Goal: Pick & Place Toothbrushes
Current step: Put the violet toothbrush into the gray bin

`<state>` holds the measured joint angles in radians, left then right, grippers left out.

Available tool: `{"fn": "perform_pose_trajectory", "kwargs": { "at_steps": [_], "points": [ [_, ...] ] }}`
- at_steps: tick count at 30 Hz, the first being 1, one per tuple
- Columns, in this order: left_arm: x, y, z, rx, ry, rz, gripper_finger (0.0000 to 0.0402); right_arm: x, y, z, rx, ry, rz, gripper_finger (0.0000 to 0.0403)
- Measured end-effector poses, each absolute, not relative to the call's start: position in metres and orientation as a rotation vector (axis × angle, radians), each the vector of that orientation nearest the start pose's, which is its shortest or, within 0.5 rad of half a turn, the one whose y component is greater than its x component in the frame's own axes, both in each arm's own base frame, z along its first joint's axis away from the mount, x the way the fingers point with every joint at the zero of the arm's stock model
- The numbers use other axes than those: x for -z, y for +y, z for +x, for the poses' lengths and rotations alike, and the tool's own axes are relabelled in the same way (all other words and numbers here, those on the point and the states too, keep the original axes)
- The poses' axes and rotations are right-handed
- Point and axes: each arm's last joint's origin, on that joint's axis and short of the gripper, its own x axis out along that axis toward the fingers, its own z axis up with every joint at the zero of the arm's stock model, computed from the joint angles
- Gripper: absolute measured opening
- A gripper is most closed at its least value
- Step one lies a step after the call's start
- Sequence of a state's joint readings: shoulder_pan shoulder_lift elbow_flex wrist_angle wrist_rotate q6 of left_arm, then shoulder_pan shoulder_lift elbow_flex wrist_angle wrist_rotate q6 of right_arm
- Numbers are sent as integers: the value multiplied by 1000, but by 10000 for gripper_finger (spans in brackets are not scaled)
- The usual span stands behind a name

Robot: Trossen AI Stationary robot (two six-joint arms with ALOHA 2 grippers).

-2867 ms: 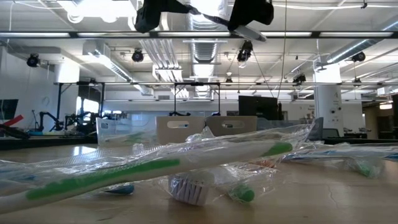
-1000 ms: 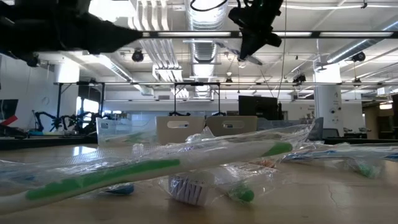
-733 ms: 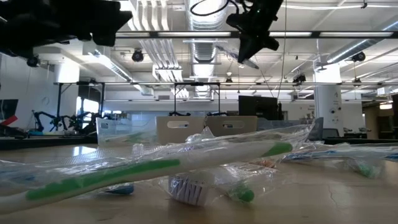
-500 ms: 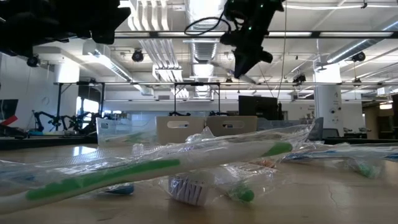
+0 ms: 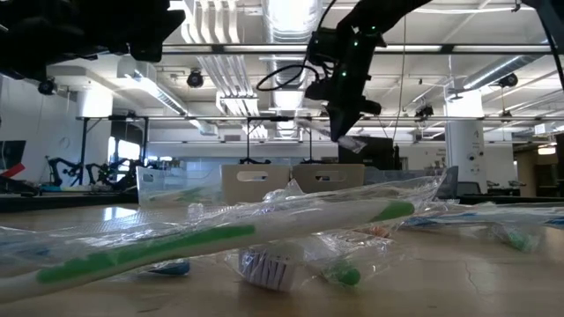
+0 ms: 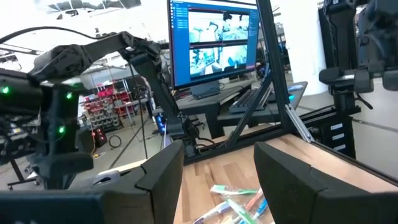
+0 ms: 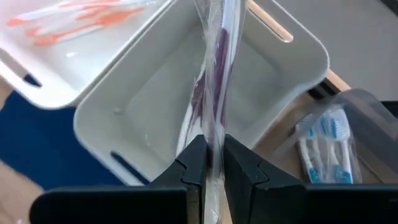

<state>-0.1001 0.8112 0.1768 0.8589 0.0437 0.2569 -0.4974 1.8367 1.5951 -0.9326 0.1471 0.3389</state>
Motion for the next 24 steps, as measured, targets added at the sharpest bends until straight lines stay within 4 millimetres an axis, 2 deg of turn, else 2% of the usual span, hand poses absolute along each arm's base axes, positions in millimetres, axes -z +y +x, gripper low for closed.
{"fn": "perform_pose_trajectory", "kwargs": {
  "at_steps": [14, 24],
  "points": [
    [-219, -18, 165, 114, -237, 248, 202, -231, -202, 344, 722, 1125, 568, 28],
    [-219, -18, 165, 115, -231, 246, 202, -215, -213, 347, 721, 1137, 603, 28]
  ]
}}
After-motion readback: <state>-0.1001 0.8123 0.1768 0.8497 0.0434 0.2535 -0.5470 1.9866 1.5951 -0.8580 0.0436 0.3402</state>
